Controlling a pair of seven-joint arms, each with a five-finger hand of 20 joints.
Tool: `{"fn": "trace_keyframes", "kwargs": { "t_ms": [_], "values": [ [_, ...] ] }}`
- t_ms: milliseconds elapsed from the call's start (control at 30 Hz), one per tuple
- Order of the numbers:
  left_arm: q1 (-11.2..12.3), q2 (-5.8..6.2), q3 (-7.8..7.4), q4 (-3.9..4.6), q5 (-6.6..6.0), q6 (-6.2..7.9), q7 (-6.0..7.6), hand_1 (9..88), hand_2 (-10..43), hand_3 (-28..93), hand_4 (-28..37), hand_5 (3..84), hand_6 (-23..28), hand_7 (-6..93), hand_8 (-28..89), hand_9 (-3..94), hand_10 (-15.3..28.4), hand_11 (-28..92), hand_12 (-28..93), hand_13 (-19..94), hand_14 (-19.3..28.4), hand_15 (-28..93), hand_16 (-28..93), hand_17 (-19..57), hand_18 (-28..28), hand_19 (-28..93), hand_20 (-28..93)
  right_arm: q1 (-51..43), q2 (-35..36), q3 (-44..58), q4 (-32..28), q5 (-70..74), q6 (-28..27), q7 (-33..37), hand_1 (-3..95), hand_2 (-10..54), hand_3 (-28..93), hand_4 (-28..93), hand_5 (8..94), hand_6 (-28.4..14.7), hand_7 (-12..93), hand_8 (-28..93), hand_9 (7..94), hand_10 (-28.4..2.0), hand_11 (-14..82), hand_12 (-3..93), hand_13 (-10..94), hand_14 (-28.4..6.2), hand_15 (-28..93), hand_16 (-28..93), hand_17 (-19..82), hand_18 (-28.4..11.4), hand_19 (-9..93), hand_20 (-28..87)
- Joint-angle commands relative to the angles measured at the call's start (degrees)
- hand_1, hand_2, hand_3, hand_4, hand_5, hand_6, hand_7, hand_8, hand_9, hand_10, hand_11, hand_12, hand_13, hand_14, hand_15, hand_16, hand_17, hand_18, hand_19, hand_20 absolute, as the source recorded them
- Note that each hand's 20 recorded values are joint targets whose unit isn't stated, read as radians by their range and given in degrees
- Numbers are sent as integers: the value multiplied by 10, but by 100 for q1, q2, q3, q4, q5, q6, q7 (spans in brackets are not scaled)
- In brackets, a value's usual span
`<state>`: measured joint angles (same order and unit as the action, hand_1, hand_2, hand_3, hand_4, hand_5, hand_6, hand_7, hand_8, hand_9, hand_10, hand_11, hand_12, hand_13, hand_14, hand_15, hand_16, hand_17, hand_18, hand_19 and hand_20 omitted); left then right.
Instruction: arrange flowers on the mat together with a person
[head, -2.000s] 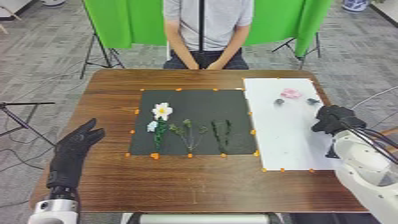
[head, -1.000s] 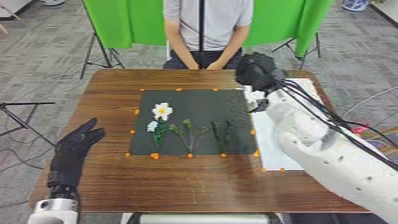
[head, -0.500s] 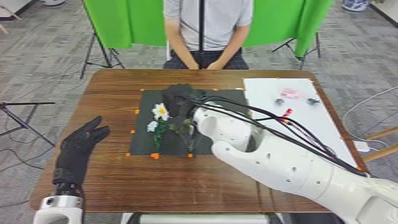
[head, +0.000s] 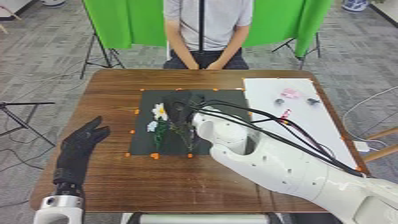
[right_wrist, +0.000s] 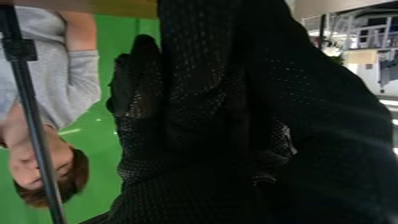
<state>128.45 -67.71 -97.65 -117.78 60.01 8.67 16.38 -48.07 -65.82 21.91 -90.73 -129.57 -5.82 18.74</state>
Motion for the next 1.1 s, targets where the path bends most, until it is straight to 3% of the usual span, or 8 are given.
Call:
{"fn": "trace_keyframes", "kwargs": {
  "t_ms": [33,367,500,700,867,933,1000,1100],
  "values": [
    [24,18,6,41,-21,-65,-84,260,-95,682,-274,453,57,63,-55,478,141,155,110,386,170,110,6,95,116,23,193,-20,106,8,26,-144,-87,66,552,-95,607,-221,725,35,184,32,785,-90,93,263,928,-6,378,305,574,-109,889,213],
    [20,26,-13,40,-13,-101,-103,261,-95,680,-274,453,56,63,-55,478,141,155,110,385,170,110,6,94,117,23,192,-57,257,80,-68,-134,-415,96,497,-95,693,-240,682,54,178,-27,734,-101,139,180,922,-9,376,297,570,-109,886,213],
    [6,19,-38,36,-8,-199,-174,260,-95,680,-273,449,54,63,-54,473,137,153,111,380,169,111,10,79,158,40,186,-47,315,115,-109,-29,-455,115,477,-95,721,-245,670,63,175,-96,725,-112,121,164,918,-13,365,294,566,-111,878,214],
    [26,-3,-52,27,-12,-216,-181,260,-95,679,-273,444,47,63,-54,465,134,152,113,370,174,107,17,72,179,58,171,-68,404,232,-234,54,-483,109,459,-95,718,-243,645,62,171,-125,722,-114,105,147,920,-16,349,293,568,-113,870,215],
    [34,-18,-51,14,-10,-205,-173,262,-95,676,-271,443,44,65,-54,464,135,152,115,368,174,104,22,69,180,65,162,-295,583,788,-707,195,-630,223,448,-95,714,-244,621,62,170,-129,717,-120,95,135,922,-22,329,291,572,-112,865,214],
    [26,-25,-39,18,0,-193,-158,262,-95,674,-270,443,44,65,-54,464,136,152,115,368,175,104,23,68,179,65,160,-589,801,1240,-1121,287,-280,262,445,-95,712,-245,614,60,169,-130,713,-123,95,131,922,-25,322,290,572,-112,863,214],
    [33,-38,-49,14,5,-178,-144,262,-95,674,-269,443,43,66,-55,464,137,152,115,368,175,104,25,64,169,59,162,-1004,1065,1753,-1559,354,405,304,440,-95,707,-244,611,58,169,-130,711,-123,95,130,922,-26,317,290,572,-112,860,214],
    [106,-59,-82,-9,-3,-125,-111,261,-95,676,-269,443,44,66,-55,465,137,153,115,369,176,103,26,64,157,54,165,-1814,1503,2497,-2103,784,2299,260,415,-95,702,-233,610,37,161,-122,720,-119,109,144,912,-31,308,292,562,-117,851,215]
  ]
}}
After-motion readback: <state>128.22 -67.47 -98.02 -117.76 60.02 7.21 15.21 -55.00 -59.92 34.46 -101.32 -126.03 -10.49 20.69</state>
